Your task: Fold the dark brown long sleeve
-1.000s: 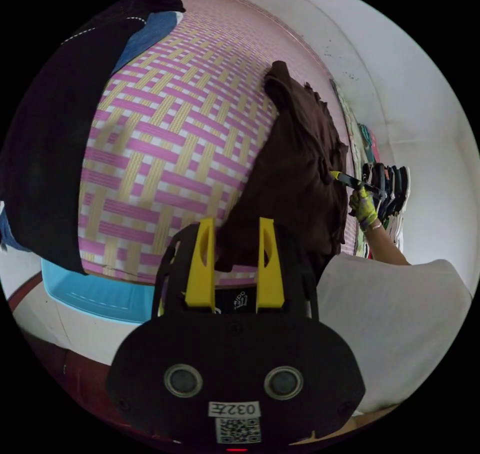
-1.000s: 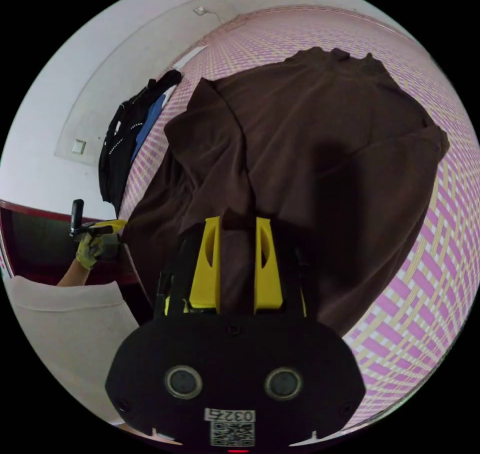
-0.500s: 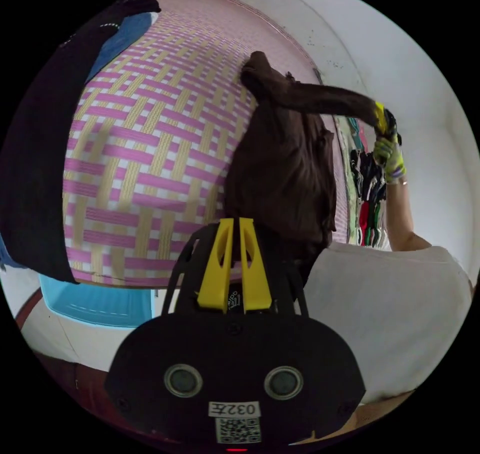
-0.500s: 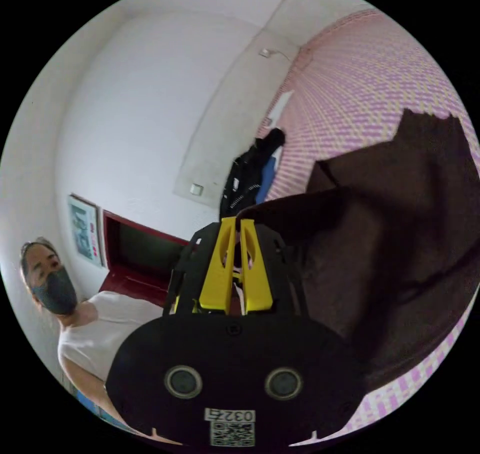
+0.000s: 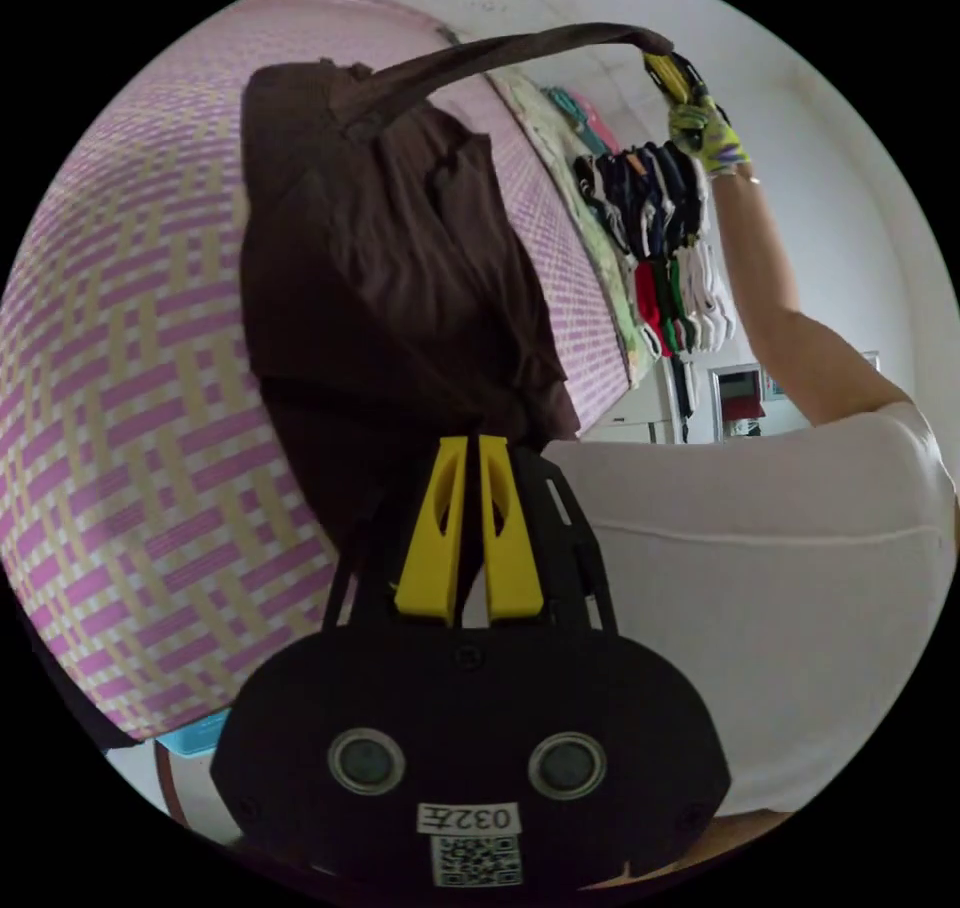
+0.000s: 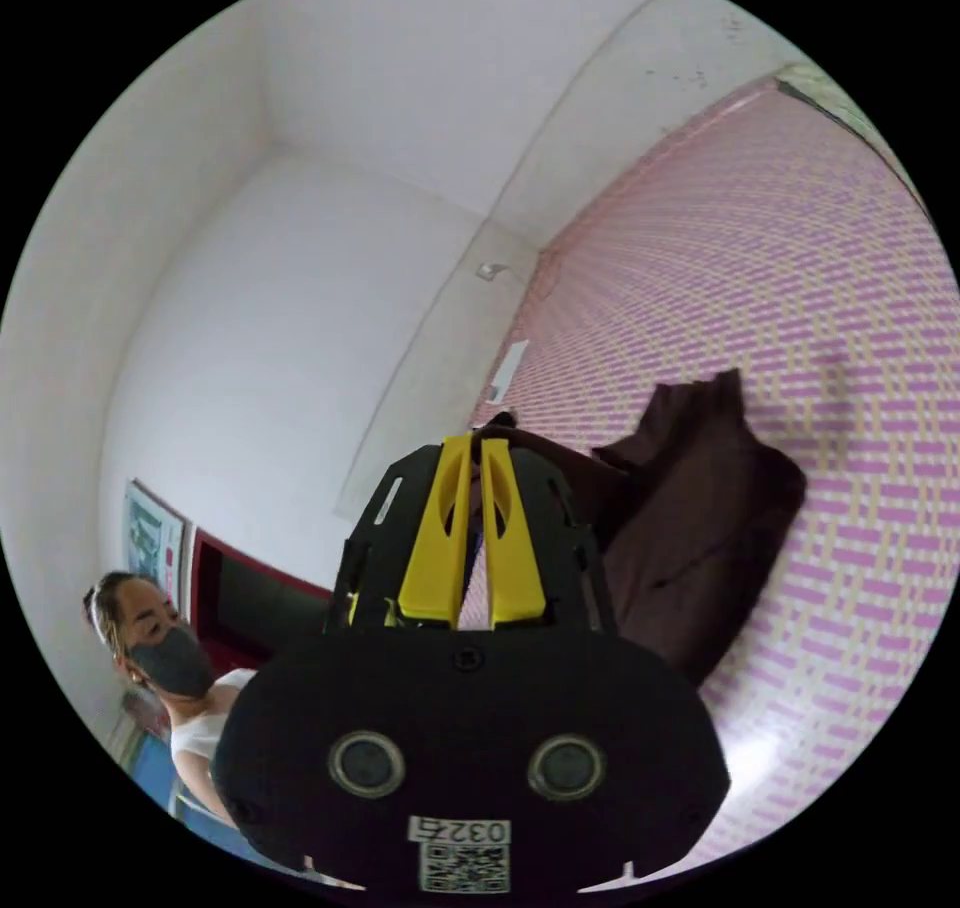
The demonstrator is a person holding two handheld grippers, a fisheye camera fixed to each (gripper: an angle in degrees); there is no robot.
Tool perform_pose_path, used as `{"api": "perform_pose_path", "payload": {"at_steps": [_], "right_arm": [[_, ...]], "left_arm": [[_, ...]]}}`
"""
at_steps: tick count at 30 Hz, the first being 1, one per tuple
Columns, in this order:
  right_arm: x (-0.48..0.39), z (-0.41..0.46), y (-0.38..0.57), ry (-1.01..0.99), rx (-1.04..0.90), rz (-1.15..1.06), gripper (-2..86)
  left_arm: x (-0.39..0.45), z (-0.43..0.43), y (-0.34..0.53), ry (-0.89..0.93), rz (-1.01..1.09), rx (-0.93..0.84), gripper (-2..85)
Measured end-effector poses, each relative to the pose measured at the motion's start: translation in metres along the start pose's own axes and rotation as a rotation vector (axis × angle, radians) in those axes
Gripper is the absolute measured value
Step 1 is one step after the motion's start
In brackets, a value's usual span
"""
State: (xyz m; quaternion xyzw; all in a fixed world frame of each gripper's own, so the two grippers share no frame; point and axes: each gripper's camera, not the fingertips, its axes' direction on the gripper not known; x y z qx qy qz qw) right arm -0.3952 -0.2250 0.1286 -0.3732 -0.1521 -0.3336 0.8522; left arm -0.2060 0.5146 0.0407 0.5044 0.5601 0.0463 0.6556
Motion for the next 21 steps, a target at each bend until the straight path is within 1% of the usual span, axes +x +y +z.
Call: {"api": "perform_pose_path", "payload": {"at_steps": [3,6,10,14,18,20,21], "right_arm": [[0.05,-0.023,0.013,0.108,0.029,0.14,-0.9],[0.086,-0.028,0.027,0.084,0.033,0.234,-0.8],[0.077,-0.036,0.029,0.069,0.058,0.193,-0.8],[0.05,-0.042,0.02,0.134,0.049,0.121,-0.9],[0.037,-0.042,0.015,0.233,0.06,0.102,-0.9],[0.044,-0.031,0.016,0.24,0.023,0.128,-0.9],[0.049,-0.022,0.018,0.241,-0.005,0.149,-0.9]], "left_arm": [[-0.011,0.048,-0.013,0.024,-0.029,-0.094,-1.7],[-0.006,0.066,-0.017,-0.006,-0.003,-0.154,-1.7],[0.006,0.058,-0.019,-0.039,0.03,-0.177,-1.7],[0.026,0.05,-0.025,0.013,0.056,-0.184,-1.6],[0.029,0.081,-0.039,-0.076,-0.002,-0.271,-0.8],[0.017,0.104,-0.039,-0.057,-0.029,-0.345,1.3],[0.01,0.109,-0.035,-0.011,-0.037,-0.357,1.9]]}}
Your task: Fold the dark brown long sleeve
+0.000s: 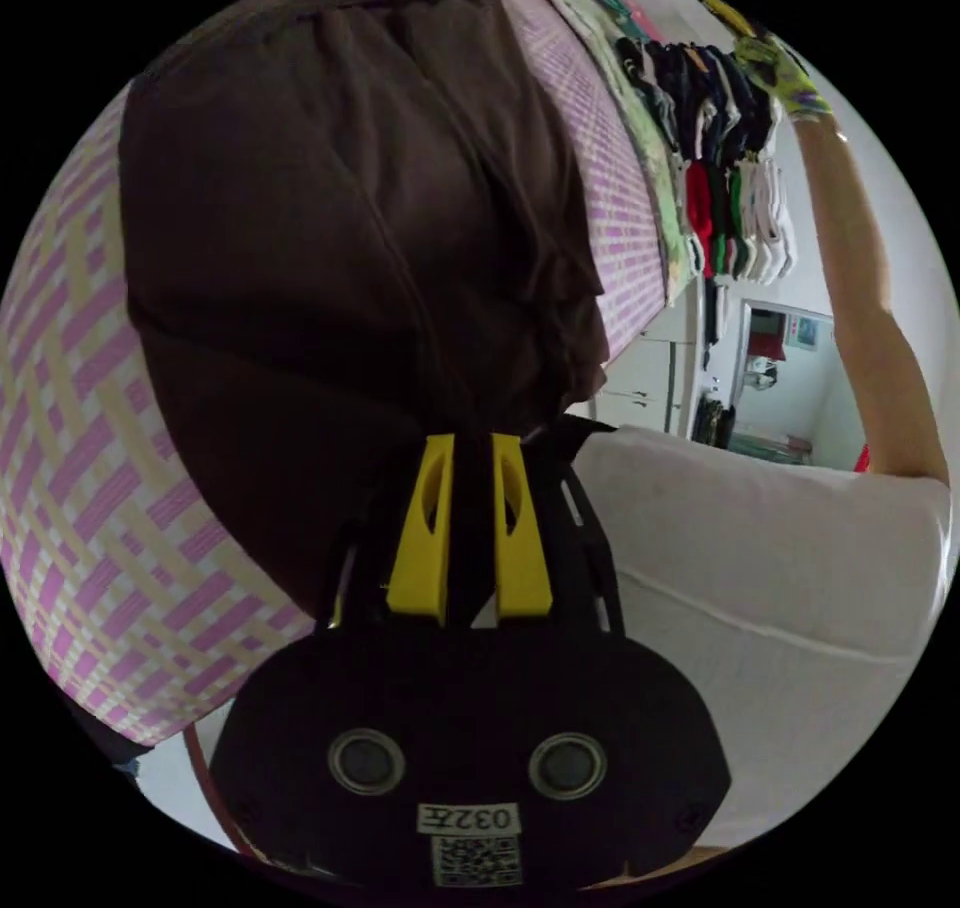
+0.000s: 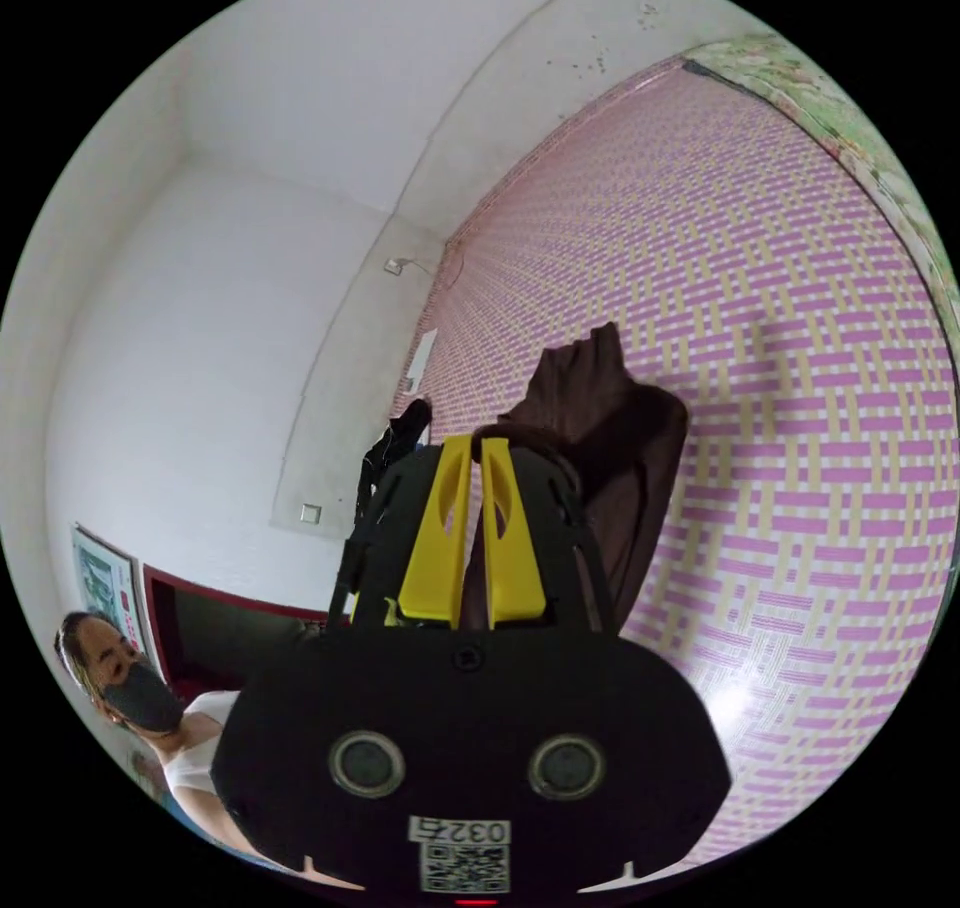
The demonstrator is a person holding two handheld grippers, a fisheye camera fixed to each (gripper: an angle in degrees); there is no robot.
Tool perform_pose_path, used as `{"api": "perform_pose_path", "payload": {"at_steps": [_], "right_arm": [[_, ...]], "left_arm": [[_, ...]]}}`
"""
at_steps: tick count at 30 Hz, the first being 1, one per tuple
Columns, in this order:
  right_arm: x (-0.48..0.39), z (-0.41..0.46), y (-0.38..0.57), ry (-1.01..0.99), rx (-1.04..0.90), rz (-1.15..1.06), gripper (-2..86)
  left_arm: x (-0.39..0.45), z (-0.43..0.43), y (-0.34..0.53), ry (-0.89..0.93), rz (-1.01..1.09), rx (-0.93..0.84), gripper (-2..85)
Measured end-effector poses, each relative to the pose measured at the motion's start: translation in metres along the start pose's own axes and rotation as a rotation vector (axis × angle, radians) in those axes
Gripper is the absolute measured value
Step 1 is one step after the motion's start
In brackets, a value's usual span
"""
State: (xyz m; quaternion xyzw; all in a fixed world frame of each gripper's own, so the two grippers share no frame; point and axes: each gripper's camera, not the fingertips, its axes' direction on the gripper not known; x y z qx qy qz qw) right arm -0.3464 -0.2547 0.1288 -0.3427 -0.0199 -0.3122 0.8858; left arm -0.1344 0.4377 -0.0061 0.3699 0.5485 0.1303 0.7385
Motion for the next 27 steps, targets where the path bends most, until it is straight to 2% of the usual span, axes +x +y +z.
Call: {"api": "perform_pose_path", "payload": {"at_steps": [3,7,11,14,20,23,27], "right_arm": [[-0.007,0.019,0.013,-0.002,-0.042,-0.022,-0.9],[-0.025,0.038,0.038,-0.022,-0.064,-0.088,-0.9],[-0.043,0.075,0.065,-0.093,-0.137,-0.145,-0.9],[-0.061,0.13,0.096,-0.128,-0.255,-0.194,-0.9],[-0.067,0.266,0.157,-0.18,-0.47,-0.192,-0.9],[-0.07,0.317,0.177,-0.087,-0.522,-0.22,-0.9],[-0.082,0.352,0.193,0.155,-0.564,-0.282,-0.9]], "left_arm": [[-0.017,-0.024,0.038,0.076,0.005,0.154,2.4],[-0.078,-0.071,0.121,0.041,-0.189,0.469,2.6],[-0.117,-0.066,0.137,0.085,-0.217,0.454,4.0],[-0.12,-0.055,0.132,0.027,-0.189,0.416,3.7],[-0.136,-0.041,0.138,0.101,-0.21,0.394,1.3],[-0.148,-0.034,0.152,0.175,-0.217,0.391,1.9],[-0.159,-0.03,0.17,0.197,-0.223,0.414,-0.4]]}}
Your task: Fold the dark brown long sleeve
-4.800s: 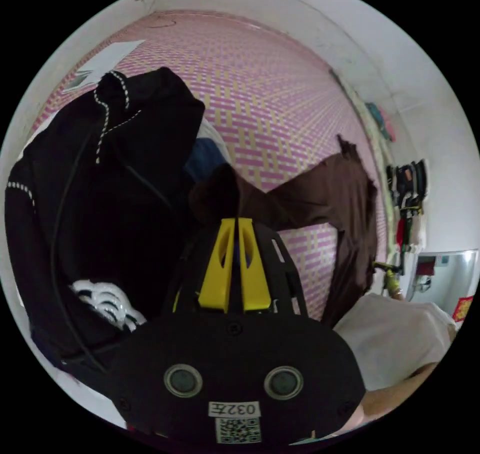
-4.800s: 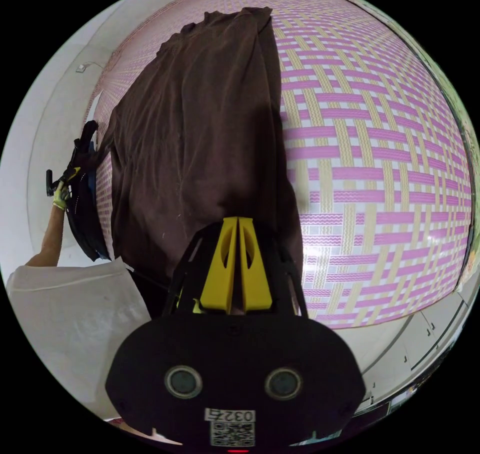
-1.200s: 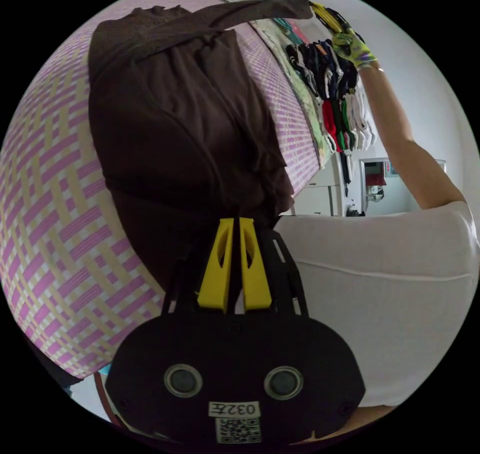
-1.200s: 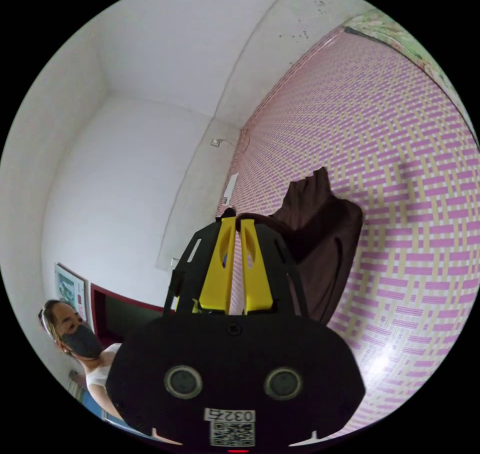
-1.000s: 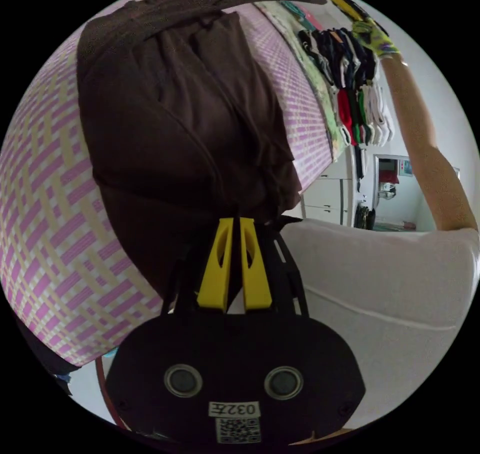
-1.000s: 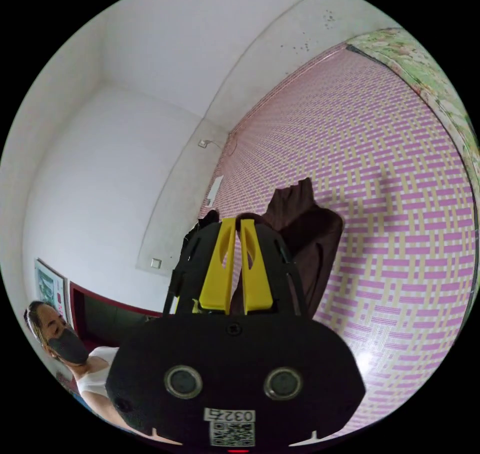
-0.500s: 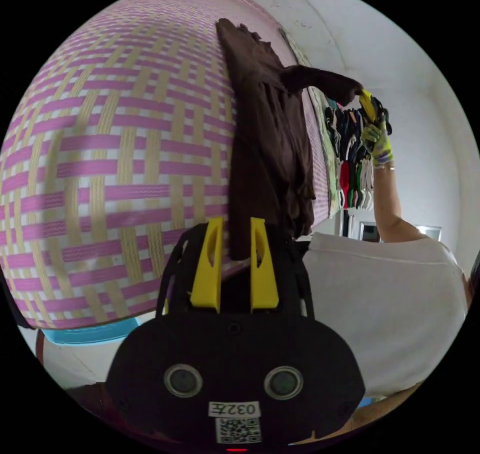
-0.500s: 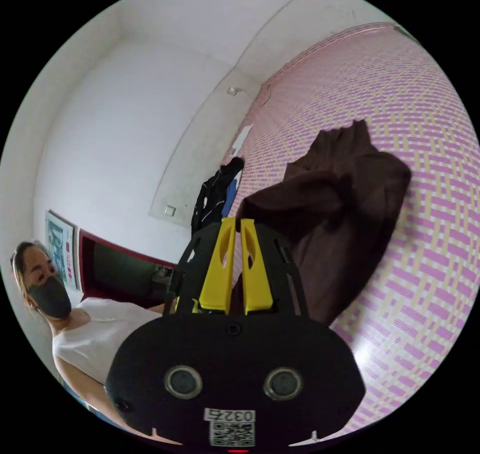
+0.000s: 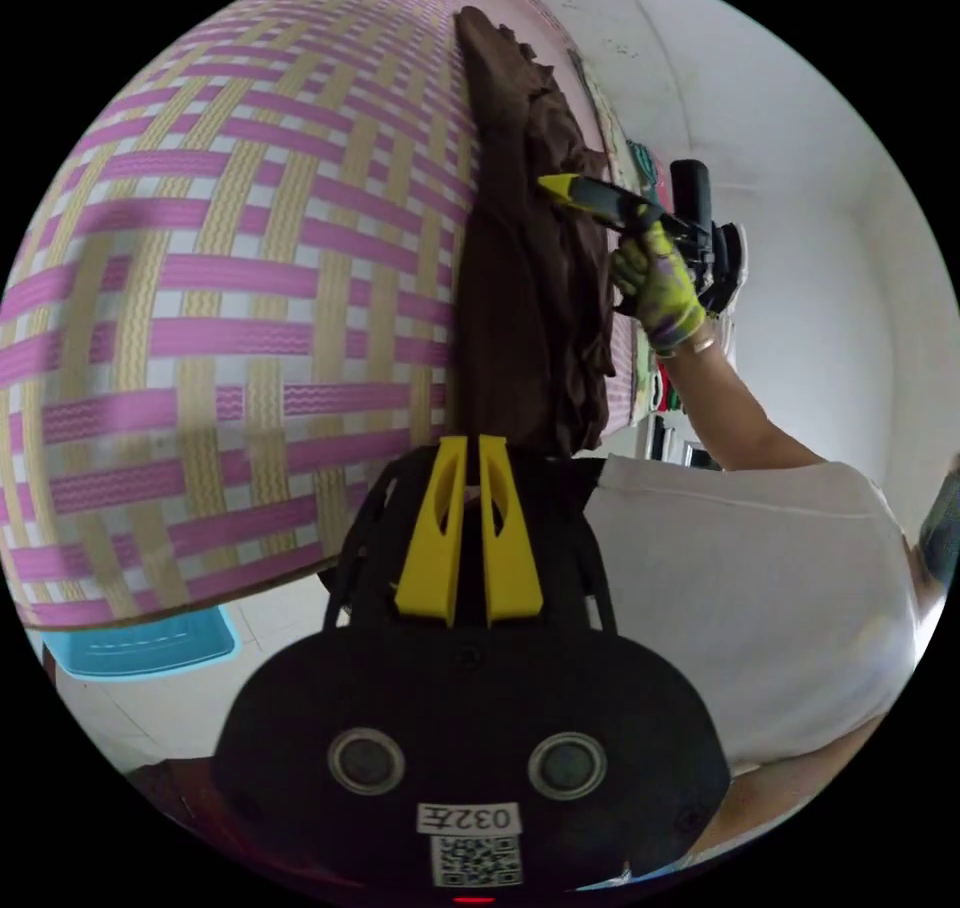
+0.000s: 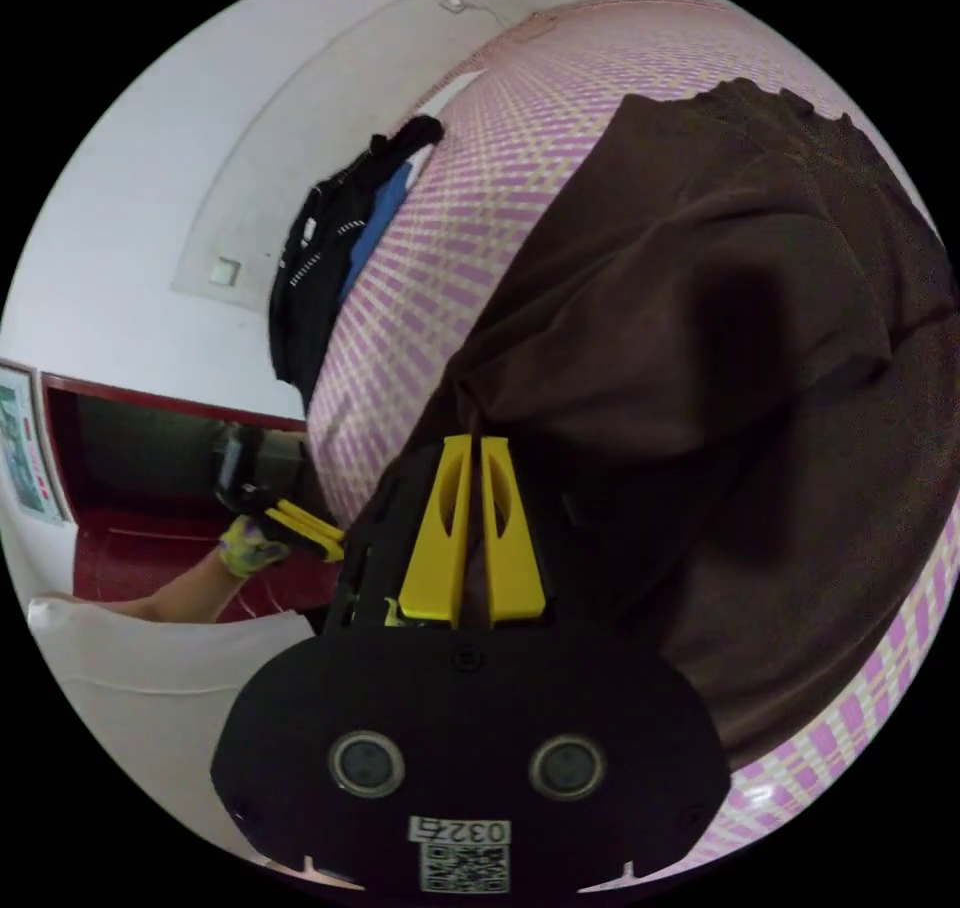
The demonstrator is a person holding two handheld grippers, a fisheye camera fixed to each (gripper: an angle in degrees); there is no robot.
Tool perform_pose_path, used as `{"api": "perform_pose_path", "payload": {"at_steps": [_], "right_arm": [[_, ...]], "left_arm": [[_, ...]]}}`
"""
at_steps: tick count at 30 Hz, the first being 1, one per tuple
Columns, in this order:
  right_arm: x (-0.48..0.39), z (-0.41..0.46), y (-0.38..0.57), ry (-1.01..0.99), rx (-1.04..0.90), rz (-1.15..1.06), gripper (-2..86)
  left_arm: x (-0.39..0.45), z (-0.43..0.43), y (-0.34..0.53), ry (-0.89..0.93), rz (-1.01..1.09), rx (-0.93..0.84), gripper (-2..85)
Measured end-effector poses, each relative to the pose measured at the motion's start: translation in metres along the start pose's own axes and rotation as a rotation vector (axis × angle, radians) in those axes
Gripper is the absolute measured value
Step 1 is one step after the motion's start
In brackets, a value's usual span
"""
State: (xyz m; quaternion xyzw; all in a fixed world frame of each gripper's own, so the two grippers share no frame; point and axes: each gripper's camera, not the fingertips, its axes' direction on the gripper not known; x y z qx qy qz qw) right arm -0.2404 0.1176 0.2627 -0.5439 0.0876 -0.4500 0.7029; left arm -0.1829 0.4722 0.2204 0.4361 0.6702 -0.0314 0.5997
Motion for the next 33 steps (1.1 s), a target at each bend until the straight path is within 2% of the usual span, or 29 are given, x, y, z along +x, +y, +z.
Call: {"api": "perform_pose_path", "payload": {"at_steps": [1,3,7,10,13,16,18,21,25,29,33], "right_arm": [[-0.006,0.01,0.0,0.077,-0.042,-0.015,-0.9],[-0.014,0.017,0.002,0.108,-0.041,-0.051,-0.9],[-0.019,0.025,-0.002,0.081,-0.051,-0.008,-1.0],[-0.026,0.03,-0.003,0.076,-0.058,0.001,-1.0],[-0.028,0.03,0.0,0.021,-0.063,0.021,-0.9],[-0.042,-0.004,0.018,-0.115,0.054,-0.03,-0.9],[-0.051,-0.033,0.033,-0.085,0.123,-0.051,-0.9],[-0.068,-0.087,0.056,0.015,0.228,-0.097,-0.9],[-0.115,-0.152,0.073,0.176,0.311,-0.221,-0.9],[-0.192,-0.165,0.081,0.301,0.276,-0.427,-0.8],[-0.268,-0.127,0.09,0.343,0.189,-0.565,-0.8]], "left_arm": [[0.001,-0.006,0.006,0.028,0.019,0.018,-0.9],[0.004,-0.017,0.019,0.068,0.041,0.06,-1.1],[-0.039,-0.02,0.053,0.125,-0.119,0.142,-1.2],[-0.057,-0.017,0.066,0.205,-0.151,0.189,-1.5],[-0.054,-0.022,0.071,0.149,-0.127,0.12,-1.5],[-0.052,-0.047,0.082,0.092,-0.116,0.181,-1.3],[-0.052,-0.067,0.083,0.12,-0.088,0.268,-1.1],[-0.053,-0.092,0.063,0.176,-0.028,0.347,-0.9],[-0.045,-0.117,0.009,0.197,0.102,0.346,-0.8],[-0.044,-0.124,-0.047,0.229,0.195,0.274,-0.6],[-0.062,-0.121,-0.103,0.355,0.231,0.199,3.1]]}}
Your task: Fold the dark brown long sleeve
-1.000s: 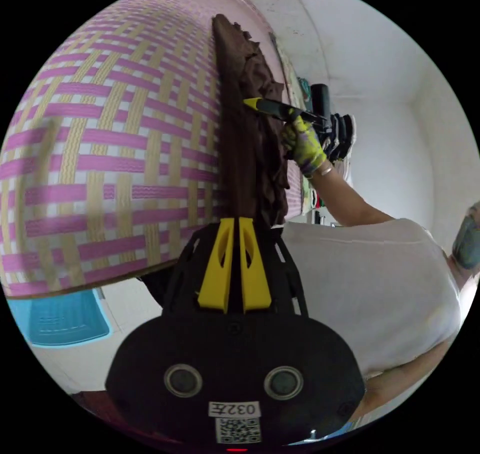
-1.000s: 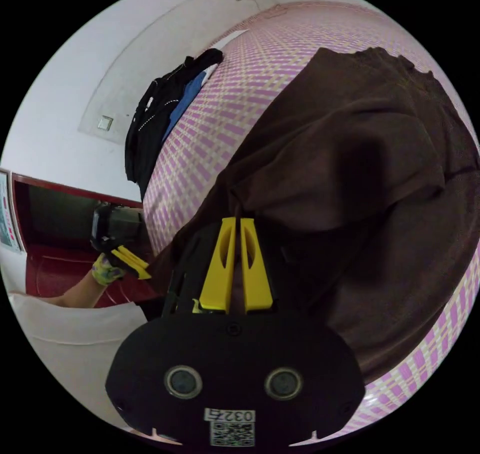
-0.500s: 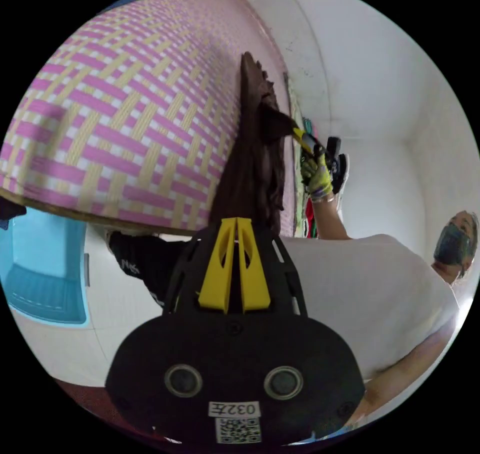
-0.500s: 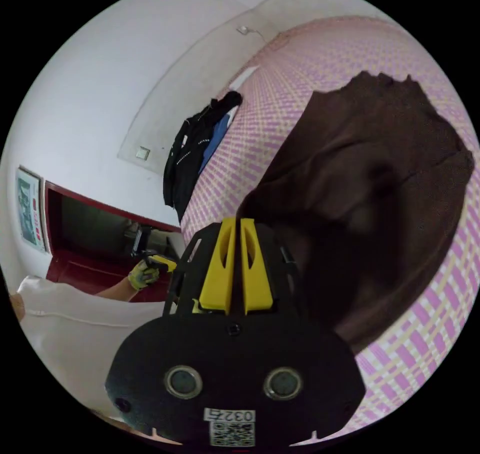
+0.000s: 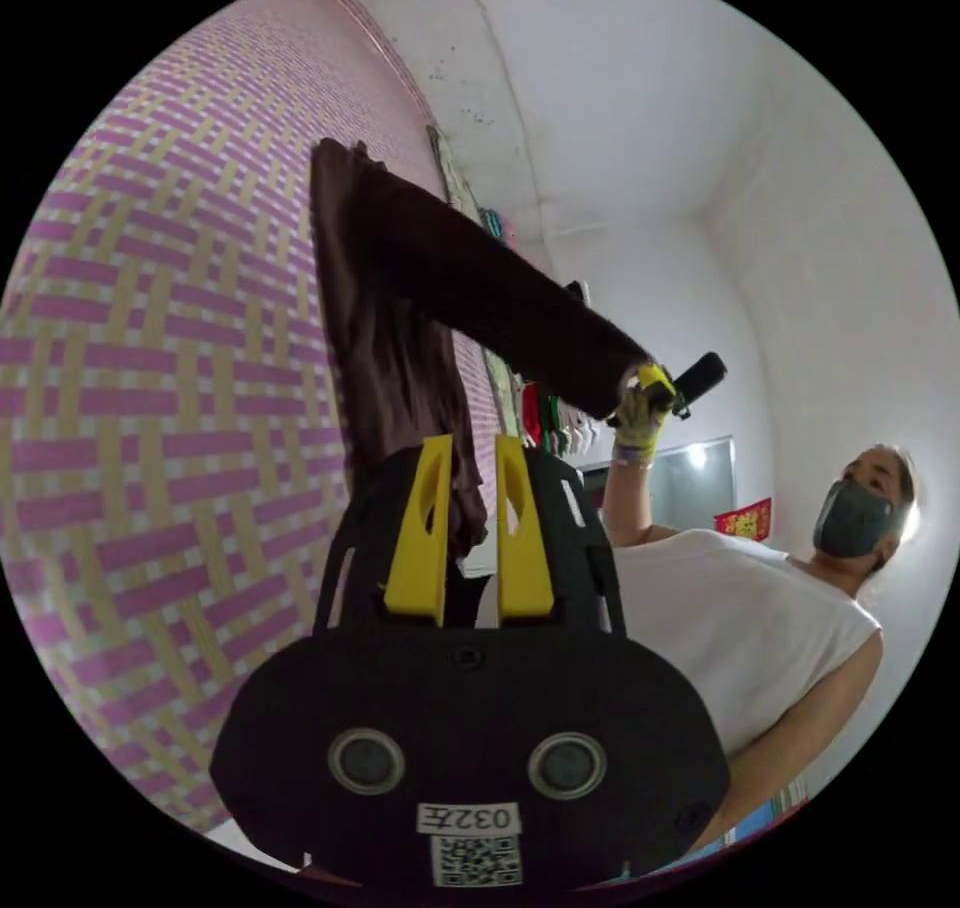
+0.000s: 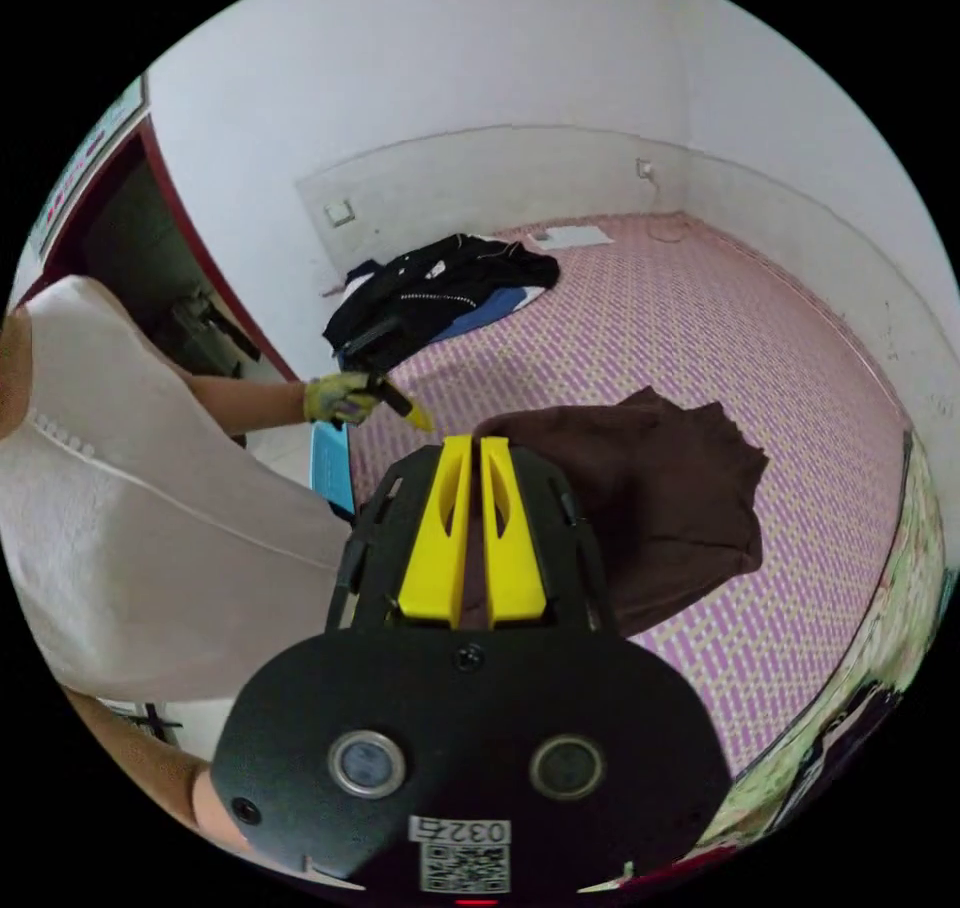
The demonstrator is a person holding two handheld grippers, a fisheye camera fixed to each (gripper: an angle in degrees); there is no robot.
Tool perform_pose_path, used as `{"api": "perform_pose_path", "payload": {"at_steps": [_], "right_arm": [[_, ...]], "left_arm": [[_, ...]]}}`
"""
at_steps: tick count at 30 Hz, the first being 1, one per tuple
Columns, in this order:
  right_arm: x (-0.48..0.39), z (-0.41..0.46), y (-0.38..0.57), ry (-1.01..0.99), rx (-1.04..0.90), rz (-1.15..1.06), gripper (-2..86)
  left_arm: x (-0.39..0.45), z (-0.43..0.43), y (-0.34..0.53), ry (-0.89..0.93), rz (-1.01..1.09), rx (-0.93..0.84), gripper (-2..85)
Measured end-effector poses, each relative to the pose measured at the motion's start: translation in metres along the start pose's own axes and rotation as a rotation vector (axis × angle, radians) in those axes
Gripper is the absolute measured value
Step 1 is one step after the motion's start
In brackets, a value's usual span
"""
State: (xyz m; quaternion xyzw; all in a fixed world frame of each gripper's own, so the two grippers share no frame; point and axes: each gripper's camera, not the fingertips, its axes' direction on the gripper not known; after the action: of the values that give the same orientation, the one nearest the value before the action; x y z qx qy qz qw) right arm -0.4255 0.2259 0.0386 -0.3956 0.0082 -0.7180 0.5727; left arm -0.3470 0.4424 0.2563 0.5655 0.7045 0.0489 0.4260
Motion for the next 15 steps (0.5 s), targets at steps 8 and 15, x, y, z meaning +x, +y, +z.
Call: {"api": "perform_pose_path", "payload": {"at_steps": [8,15], "right_arm": [[-0.06,0.16,0.021,-0.039,-0.338,0.084,0.3],[-0.057,0.176,0.058,-0.284,-0.205,0.361,9.6]], "left_arm": [[-0.075,0.024,-0.059,0.086,-0.084,-0.099,5.7],[-0.118,0.049,-0.111,0.009,-0.128,-0.241,7.5]]}}
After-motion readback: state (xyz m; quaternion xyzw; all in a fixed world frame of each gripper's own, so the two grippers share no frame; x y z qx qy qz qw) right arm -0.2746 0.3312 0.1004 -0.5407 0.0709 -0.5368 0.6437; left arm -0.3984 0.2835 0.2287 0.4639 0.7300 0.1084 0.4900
